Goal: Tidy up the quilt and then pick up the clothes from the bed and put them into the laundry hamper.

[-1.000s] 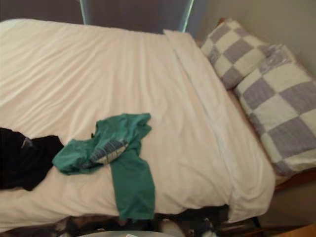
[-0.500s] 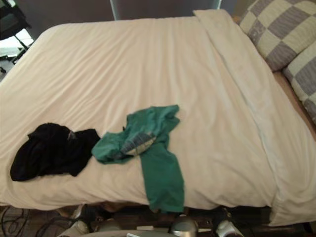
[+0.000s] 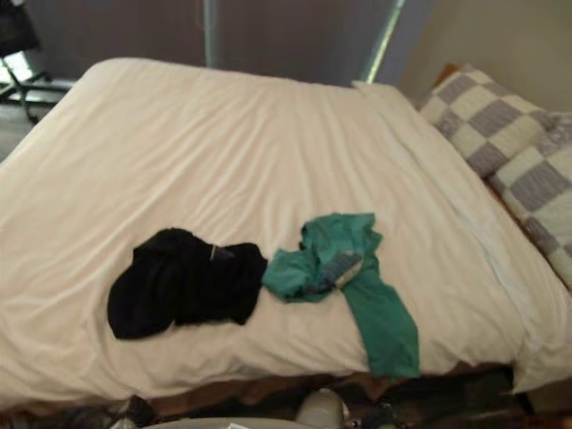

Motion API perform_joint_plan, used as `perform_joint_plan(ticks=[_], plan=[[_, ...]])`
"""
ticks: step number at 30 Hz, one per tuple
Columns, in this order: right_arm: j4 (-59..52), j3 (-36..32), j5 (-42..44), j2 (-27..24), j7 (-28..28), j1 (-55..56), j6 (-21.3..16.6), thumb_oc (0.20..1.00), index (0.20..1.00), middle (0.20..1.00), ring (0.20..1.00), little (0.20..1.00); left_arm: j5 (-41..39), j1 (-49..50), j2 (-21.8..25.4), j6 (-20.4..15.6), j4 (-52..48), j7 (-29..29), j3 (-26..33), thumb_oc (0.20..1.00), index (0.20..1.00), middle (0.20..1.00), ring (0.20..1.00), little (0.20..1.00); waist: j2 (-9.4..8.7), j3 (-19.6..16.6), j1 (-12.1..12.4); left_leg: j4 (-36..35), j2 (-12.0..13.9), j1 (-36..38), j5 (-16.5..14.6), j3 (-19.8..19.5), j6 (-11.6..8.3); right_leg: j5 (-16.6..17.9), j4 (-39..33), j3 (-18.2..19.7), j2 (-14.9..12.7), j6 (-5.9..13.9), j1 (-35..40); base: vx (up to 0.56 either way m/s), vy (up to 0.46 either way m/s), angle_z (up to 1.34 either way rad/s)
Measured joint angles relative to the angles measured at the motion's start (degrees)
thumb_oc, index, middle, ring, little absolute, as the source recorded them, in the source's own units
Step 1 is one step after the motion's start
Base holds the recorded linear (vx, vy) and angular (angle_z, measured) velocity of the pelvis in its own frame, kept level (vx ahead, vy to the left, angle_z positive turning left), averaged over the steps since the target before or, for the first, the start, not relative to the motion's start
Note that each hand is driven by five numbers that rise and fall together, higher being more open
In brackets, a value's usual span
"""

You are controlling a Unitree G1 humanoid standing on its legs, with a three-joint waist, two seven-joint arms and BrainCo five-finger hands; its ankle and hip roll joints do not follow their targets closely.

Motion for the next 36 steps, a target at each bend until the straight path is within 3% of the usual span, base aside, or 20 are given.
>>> perform_joint_plan(ticks=[2,3,4,5,7,9,13,15,16,17,18,19,23,24,25,26,29,30,33,36], plan=[[-0.84,0.48,0.03,-0.36,0.31,0.33,-0.11,1.0,1.0,1.0,1.0,1.0,0.07,-0.07,-1.39,0.38,-0.61,0.01,0.79,1.0,1.0,1.0,1.0,1.0,0.73,-0.24,-1.09,-0.6,-1.83,0.03,0.4,1.32,0.45,-4.25,2.78,1.41,3.42,0.45,1.23,-0.06,0.224,-0.37],[-0.85,0.68,0.04,-0.19,0.1,-0.52,-0.21,1.0,1.0,1.0,1.0,1.0,0.16,0.82,-1.64,0.34,-0.57,0.24,0.98,1.0,1.0,1.0,1.0,1.0,1.03,-0.12,-0.58,-0.54,-1.69,0.89,0.56,2.3,0.22,-7.69,5.29,4.62,4.55,-0.03,0.65,-0.06,-0.001,-0.47],[-0.5,1.6,0.39,-0.28,0.06,-0.87,-0.62,1.0,1.0,1.0,1.0,1.0,0.16,1.09,-2.09,0.58,0.05,0.54,1.64,1.0,1.0,1.0,1.0,1.0,1.68,-0.5,-0.72,-1.29,-2.04,1.75,0.81,2.09,-0.33,-11.24,-0.71,10.1,8.95,-3.57,3.73,-0.04,-0.024,-0.45],[0.14,1.33,0.65,-0.88,-0.12,-1.21,-1.0,1.0,1.0,1.0,1.0,1.0,0.12,0.35,-2.43,0.59,0.06,0.52,1.6,1.0,1.0,1.0,1.0,1.0,2.61,-0.43,-1.31,-1.12,-1.93,1.56,1.4,2.33,-0.53,-11.54,-7.17,11.13,11.72,-4.42,6.08,-0.04,-0.027,-0.5],[0.33,1.08,1.24,-1.89,-1.04,-1.99,-1.2,1.0,1.0,1.0,1.0,1.0,0.11,0.97,-3.8,0.45,0.29,0.71,1.84,1.0,1.0,1.0,1.0,1.0,4.57,-1.18,-0.02,-0.8,-1.57,0.56,2.27,2.5,0.38,-8.42,-13.52,13.48,14.01,-5.01,6.91,0.04,-0.009,-0.62],[0.29,-0.62,3.03,-3.16,-1.15,-2.5,-1.3,1.0,1.0,1.0,1.0,1.0,0.06,1.27,-4.97,0.5,0.36,0.79,3.47,1.0,1.0,1.0,1.0,1.0,6.45,-1.18,-0.38,-0.49,-1.15,0.29,2.35,2.66,-0.09,-6.91,-15.78,14.3,14.93,-4.77,7.34,0.03,-0.004,-0.33],[0.46,-4.65,5.69,-5.49,-2.36,-1.53,-1.08,1.0,1.0,1.0,1.0,1.0,-0.34,1.45,-5.1,0.02,0.06,0.88,5.2,1.0,1.0,1.0,1.0,1.0,6.76,-1.16,-0.58,0.01,-0.84,-1.19,0.77,2.3,-0.86,-6.1,-17.1,13.02,14.96,-3.91,7.76,-0.01,0.006,0.15],[0.09,-10.42,9.18,-6.21,-4.22,-1.35,-1.17,1.0,1.0,1.0,1.0,1.0,-3.34,2.6,-4.51,-0.49,0.8,2.34,13.03,1.0,1.0,1.0,1.0,1.0,5.87,-1.02,-0.07,-0.57,-1.19,-1.36,-0.07,2.25,-0.62,-5.65,-17.19,12.43,14.44,-3.54,7.78,-0.02,0.051,0.19],[-0.8,-15.6,11.74,-7.34,-6.4,-0.83,-1.21,1.0,1.0,1.0,1.0,1.0,-8.23,5.51,-2.25,0.06,4.58,4.41,23.01,1.0,1.0,1.0,1.0,1.0,4.11,-1.11,-0.06,-0.94,-2.07,-1.33,-0.3,2.23,-0.27,-4.96,-18.26,12.4,13.73,-3.49,7.94,-0.01,0.057,0.01],[-0.67,-16.05,12.14,-7.55,-6.77,-0.79,-1.18,1.0,1.0,1.0,1.0,1.0,-9.66,6.64,-1.12,0.44,5.25,4.68,23.38,1.0,1.0,1.0,1.0,1.0,3.94,-1.09,0.31,-1.12,-2.3,-1.36,-0.26,2.17,-0.16,-4.72,-18.44,12.4,13.57,-3.5,7.97,0.0,0.095,0.05],[-1.71,-20.2,14.81,-8.21,-8.29,-0.12,-1.21,1.0,1.0,1.0,1.0,1.0,-13.67,8.94,0.35,0.54,8.52,5.74,30.03,1.0,1.0,1.0,1.0,1.0,3.32,-1.43,0.54,-1.79,-2.92,-1.03,-0.16,1.99,0.11,-4.0,-19.38,12.29,13.21,-3.08,8.58,0.01,0.064,0.26],[-2.28,-23.11,16.88,-9.7,-10.11,0.83,-1.07,1.0,1.0,1.0,1.0,1.0,-17.51,11.19,2.98,1.58,11.26,5.92,35.8,1.0,1.0,1.0,1.0,1.0,3.28,-1.46,1.02,-2.04,-3.61,-0.83,-0.21,0.94,0.48,-3.34,-20.45,11.32,12.66,-2.35,9.84,0.02,0.078,0.28],[-4.54,-29.21,17.92,-14.7,-13.05,2.72,-1.19,1.0,1.0,1.0,1.0,1.0,-22.46,14.36,10.54,2.56,12.36,7.84,46.98,1.0,1.0,1.0,1.0,1.0,4.44,-2.07,2.27,-3.42,-4.98,0.63,0.08,0.3,0.64,-1.41,-24.02,10.79,12.15,-1.6,12.51,0.0,0.039,0.19],[-6.61,-30.17,17.75,-17.87,-16.3,3.42,-1.4,1.0,1.0,1.0,1.0,1.0,-23.89,15.74,15.35,1.77,8.15,10.76,46.72,1.0,1.0,1.0,1.0,1.0,4.81,-2.41,2.76,-3.82,-5.49,0.78,0.14,-0.33,0.67,-1.05,-24.96,10.51,11.93,-1.2,13.11,-0.01,0.043,0.2],[-9.51,-30.31,17.72,-18.28,-16.98,4.52,-1.16,1.0,1.0,1.0,1.0,1.0,-24.27,15.79,16.47,1.82,6.48,11.3,46.76,1.0,1.0,1.0,1.0,1.0,5.0,-2.47,2.85,-3.85,-5.68,0.78,0.38,-0.57,0.76,-0.98,-25.02,10.49,11.85,-1.13,13.13,-0.01,0.051,0.32],[-20.55,-32.88,14.93,-18.88,-18.78,9.39,0.21,1.0,1.0,1.0,1.0,1.0,-24.63,16.16,18.64,3.15,-5.63,13.69,48.9,1.0,1.0,1.0,1.0,1.0,5.67,-2.38,3.25,-3.89,-6.1,0.63,0.62,-1.29,0.84,-0.51,-25.14,10.28,11.58,-1.33,13.4,0.0,0.024,0.35],[-30.82,-34.66,7.28,-22.01,-22.69,11.91,0.28,1.0,1.0,1.0,1.0,1.0,-20.31,19.21,23.01,-1.76,-32.2,19.42,48.88,1.0,1.0,1.0,1.0,1.0,5.28,-1.84,3.07,-4.73,-6.48,1.03,0.95,-2.09,1.02,-0.14,-25.14,10.83,11.31,-1.04,14.37,0.0,0.008,0.17],[-32.83,-34.61,4.99,-22.94,-23.22,10.96,0.24,1.0,1.0,1.0,1.0,1.0,-18.17,18.72,24.64,-3.02,-35.45,20.23,48.87,1.0,1.0,1.0,1.0,1.0,6.04,-2.02,2.92,-5.2,-6.54,1.79,1.22,-2.0,1.01,-0.15,-25.16,11.18,11.31,-1.04,14.7,0.0,-0.001,-0.1],[-37.03,-34.7,-0.57,-24.92,-23.52,9.64,1.46,1.0,1.0,1.0,1.0,1.0,-13.81,15.06,27.8,-3.59,-44.64,20.6,48.59,1.0,1.0,1.0,1.0,1.0,5.59,-1.93,1.3,-5.81,-6.6,2.14,1.12,-1.87,0.98,-0.22,-25.48,11.41,11.23,-0.99,14.82,0.01,-0.004,-0.04],[-40.92,-32.0,-5.98,-25.81,-21.97,8.86,1.92,1.0,1.0,1.0,1.0,1.0,-9.87,9.09,30.11,-4.49,-49.71,17.21,42.64,1.0,1.0,1.0,1.0,1.0,5.25,-1.77,1.04,-5.81,-6.56,2.16,1.2,-1.61,1.02,-0.23,-25.49,11.64,11.33,-1.01,14.62,0.02,-0.021,-0.06]])
